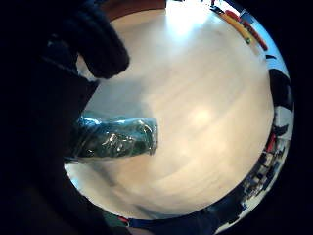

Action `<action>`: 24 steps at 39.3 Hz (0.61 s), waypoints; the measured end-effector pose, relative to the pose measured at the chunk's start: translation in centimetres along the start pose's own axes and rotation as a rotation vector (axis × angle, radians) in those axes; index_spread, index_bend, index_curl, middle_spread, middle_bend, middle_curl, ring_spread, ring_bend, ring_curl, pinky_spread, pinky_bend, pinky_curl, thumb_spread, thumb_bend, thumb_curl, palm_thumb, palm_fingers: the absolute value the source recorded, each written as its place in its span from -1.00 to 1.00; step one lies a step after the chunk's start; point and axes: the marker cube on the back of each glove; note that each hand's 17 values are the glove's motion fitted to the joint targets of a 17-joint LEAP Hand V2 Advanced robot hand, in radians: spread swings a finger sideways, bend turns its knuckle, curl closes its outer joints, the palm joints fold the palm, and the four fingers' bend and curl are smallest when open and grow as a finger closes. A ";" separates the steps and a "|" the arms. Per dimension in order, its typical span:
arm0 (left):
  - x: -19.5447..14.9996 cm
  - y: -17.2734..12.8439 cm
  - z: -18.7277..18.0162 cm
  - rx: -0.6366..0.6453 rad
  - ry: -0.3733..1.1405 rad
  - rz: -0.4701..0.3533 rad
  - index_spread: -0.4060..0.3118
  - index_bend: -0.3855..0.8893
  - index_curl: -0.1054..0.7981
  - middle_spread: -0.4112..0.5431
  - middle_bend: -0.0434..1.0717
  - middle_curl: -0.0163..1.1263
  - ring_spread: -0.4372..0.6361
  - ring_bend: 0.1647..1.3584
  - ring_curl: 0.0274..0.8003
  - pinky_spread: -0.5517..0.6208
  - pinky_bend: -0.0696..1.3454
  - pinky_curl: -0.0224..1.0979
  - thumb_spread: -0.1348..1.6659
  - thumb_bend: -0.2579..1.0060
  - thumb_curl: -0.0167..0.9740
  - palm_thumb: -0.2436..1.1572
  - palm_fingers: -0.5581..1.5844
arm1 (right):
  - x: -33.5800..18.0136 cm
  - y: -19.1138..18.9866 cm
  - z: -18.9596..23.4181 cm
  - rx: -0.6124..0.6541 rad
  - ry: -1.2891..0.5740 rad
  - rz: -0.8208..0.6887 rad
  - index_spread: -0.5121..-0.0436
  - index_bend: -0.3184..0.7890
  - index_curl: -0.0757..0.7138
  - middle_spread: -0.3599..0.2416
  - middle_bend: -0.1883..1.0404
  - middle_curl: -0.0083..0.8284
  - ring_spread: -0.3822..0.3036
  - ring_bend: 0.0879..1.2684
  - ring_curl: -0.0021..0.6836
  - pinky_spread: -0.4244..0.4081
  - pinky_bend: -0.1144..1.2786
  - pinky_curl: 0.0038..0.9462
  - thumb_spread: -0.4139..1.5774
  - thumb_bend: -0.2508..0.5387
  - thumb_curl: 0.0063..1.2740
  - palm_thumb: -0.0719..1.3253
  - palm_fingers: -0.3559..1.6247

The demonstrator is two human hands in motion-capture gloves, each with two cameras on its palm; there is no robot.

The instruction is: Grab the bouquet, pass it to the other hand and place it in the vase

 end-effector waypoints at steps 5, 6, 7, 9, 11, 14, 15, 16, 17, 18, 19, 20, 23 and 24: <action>0.7 -1.1 -0.4 0.009 0.119 0.053 0.06 -0.10 0.00 0.51 -0.65 -0.55 0.52 -0.20 -0.40 0.54 -0.12 -0.35 0.31 -0.63 -0.40 -0.65 -0.44 | -2.7 0.8 -2.1 0.035 -0.121 -0.077 0.17 0.10 0.43 -0.37 0.08 0.42 -0.58 -0.21 0.40 -0.45 -0.33 -0.13 0.36 -0.20 -0.26 0.71 0.56; 1.1 -1.3 -0.6 0.023 0.163 0.081 0.06 -0.10 0.00 0.50 -0.64 -0.56 0.51 -0.20 -0.40 0.54 -0.13 -0.36 0.31 -0.63 -0.40 -0.65 -0.44 | -3.6 1.0 -2.4 0.036 -0.175 -0.124 0.18 0.11 0.44 -0.36 0.08 0.43 -0.57 -0.20 0.41 -0.46 -0.32 -0.12 0.34 -0.21 -0.26 0.72 0.56; 1.5 -1.5 -0.9 0.037 0.214 0.112 0.06 -0.10 0.00 0.50 -0.64 -0.55 0.51 -0.21 -0.40 0.54 -0.13 -0.36 0.31 -0.63 -0.40 -0.65 -0.43 | -4.5 1.0 -2.7 0.043 -0.227 -0.175 0.18 0.11 0.45 -0.36 0.08 0.43 -0.57 -0.20 0.42 -0.47 -0.32 -0.11 0.33 -0.22 -0.25 0.72 0.56; 2.4 -1.6 -1.5 0.060 0.330 0.175 0.06 -0.10 0.01 0.50 -0.64 -0.55 0.51 -0.21 -0.40 0.54 -0.14 -0.36 0.31 -0.62 -0.40 -0.64 -0.43 | -5.4 0.7 -2.9 0.042 -0.291 -0.205 0.18 0.10 0.47 -0.36 0.08 0.44 -0.57 -0.20 0.44 -0.48 -0.32 -0.10 0.31 -0.25 -0.24 0.73 0.55; 3.4 -1.9 -2.2 0.076 0.468 0.236 0.07 -0.08 0.03 0.47 -0.63 -0.55 0.49 -0.22 -0.41 0.53 -0.14 -0.36 0.32 -0.60 -0.39 -0.59 -0.36 | -5.6 0.8 -2.8 -0.011 -0.306 -0.110 0.18 0.10 0.49 -0.35 0.08 0.45 -0.57 -0.20 0.45 -0.49 -0.32 -0.08 0.29 -0.28 -0.23 0.74 0.55; 5.0 -2.6 -3.2 0.089 0.697 0.305 0.08 -0.10 0.04 0.43 -0.64 -0.55 0.46 -0.23 -0.42 0.51 -0.10 -0.35 0.31 -0.59 -0.37 -0.53 -0.31 | -6.8 1.7 -3.1 -0.099 -0.348 -0.009 0.19 0.09 0.52 -0.35 0.07 0.47 -0.57 -0.20 0.47 -0.50 -0.30 -0.05 0.26 -0.31 -0.21 0.75 0.55; 5.5 -2.8 -3.6 0.087 0.781 0.322 0.09 -0.13 0.03 0.42 -0.63 -0.55 0.45 -0.24 -0.42 0.50 -0.08 -0.35 0.31 -0.59 -0.36 -0.50 -0.29 | -7.4 1.9 -3.2 -0.123 -0.385 -0.014 0.19 0.09 0.53 -0.35 0.06 0.47 -0.57 -0.20 0.48 -0.51 -0.29 -0.04 0.25 -0.34 -0.20 0.75 0.55; 5.9 -3.0 -4.0 0.083 0.866 0.336 0.09 -0.13 0.03 0.41 -0.64 -0.55 0.44 -0.23 -0.42 0.49 -0.07 -0.35 0.30 -0.59 -0.36 -0.49 -0.29 | -8.1 2.3 -3.3 -0.146 -0.428 -0.024 0.19 0.09 0.53 -0.34 0.06 0.47 -0.57 -0.20 0.48 -0.51 -0.29 -0.04 0.24 -0.35 -0.19 0.75 0.55; 6.4 -3.0 -4.5 0.078 0.951 0.344 0.09 -0.14 0.03 0.40 -0.64 -0.55 0.43 -0.23 -0.41 0.48 -0.06 -0.34 0.30 -0.59 -0.35 -0.47 -0.28 | -8.8 2.7 -3.3 -0.170 -0.470 -0.035 0.19 0.08 0.54 -0.34 0.05 0.47 -0.57 -0.20 0.49 -0.51 -0.28 -0.03 0.22 -0.37 -0.19 0.75 0.55; 6.8 -3.0 -5.1 0.073 1.036 0.348 0.11 -0.16 0.02 0.40 -0.65 -0.55 0.43 -0.23 -0.41 0.47 -0.03 -0.33 0.29 -0.59 -0.34 -0.45 -0.28 | -9.4 3.2 -3.4 -0.195 -0.508 -0.045 0.19 0.08 0.54 -0.34 0.05 0.48 -0.57 -0.21 0.49 -0.51 -0.27 -0.02 0.20 -0.39 -0.18 0.74 0.55; 7.2 -3.0 -5.7 0.069 1.122 0.348 0.12 -0.18 0.01 0.40 -0.64 -0.55 0.42 -0.22 -0.40 0.46 -0.01 -0.32 0.29 -0.60 -0.34 -0.44 -0.28 | -10.1 3.7 -3.4 -0.222 -0.544 -0.054 0.19 0.07 0.55 -0.34 0.04 0.48 -0.57 -0.21 0.50 -0.51 -0.27 -0.02 0.19 -0.41 -0.17 0.74 0.55; 7.5 -2.9 -6.4 0.067 1.207 0.347 0.15 -0.31 -0.04 0.42 -0.63 -0.54 0.41 -0.19 -0.38 0.45 0.04 -0.30 0.28 -0.59 -0.34 -0.42 -0.31 | -10.7 4.2 -3.4 -0.251 -0.578 -0.063 0.19 0.06 0.56 -0.34 0.03 0.48 -0.57 -0.20 0.51 -0.53 -0.25 -0.01 0.17 -0.42 -0.16 0.74 0.55; 8.6 -3.0 -8.4 0.055 1.411 0.354 0.22 -0.41 -0.15 0.49 -0.64 -0.54 0.40 -0.09 -0.32 0.40 0.18 -0.24 0.28 -0.57 -0.31 -0.32 -0.35 | -12.7 6.0 -3.2 -0.342 -0.665 -0.084 0.19 0.04 0.57 -0.34 0.03 0.49 -0.57 -0.20 0.52 -0.54 -0.25 0.00 0.13 -0.42 -0.14 0.73 0.55; 9.0 -3.0 -8.8 0.047 1.449 0.360 0.23 -0.41 -0.18 0.50 -0.64 -0.53 0.40 -0.06 -0.31 0.39 0.21 -0.23 0.28 -0.57 -0.31 -0.29 -0.35 | -13.3 6.4 -3.1 -0.368 -0.685 -0.091 0.19 0.04 0.58 -0.34 0.03 0.49 -0.57 -0.20 0.53 -0.54 -0.25 0.01 0.12 -0.42 -0.13 0.73 0.55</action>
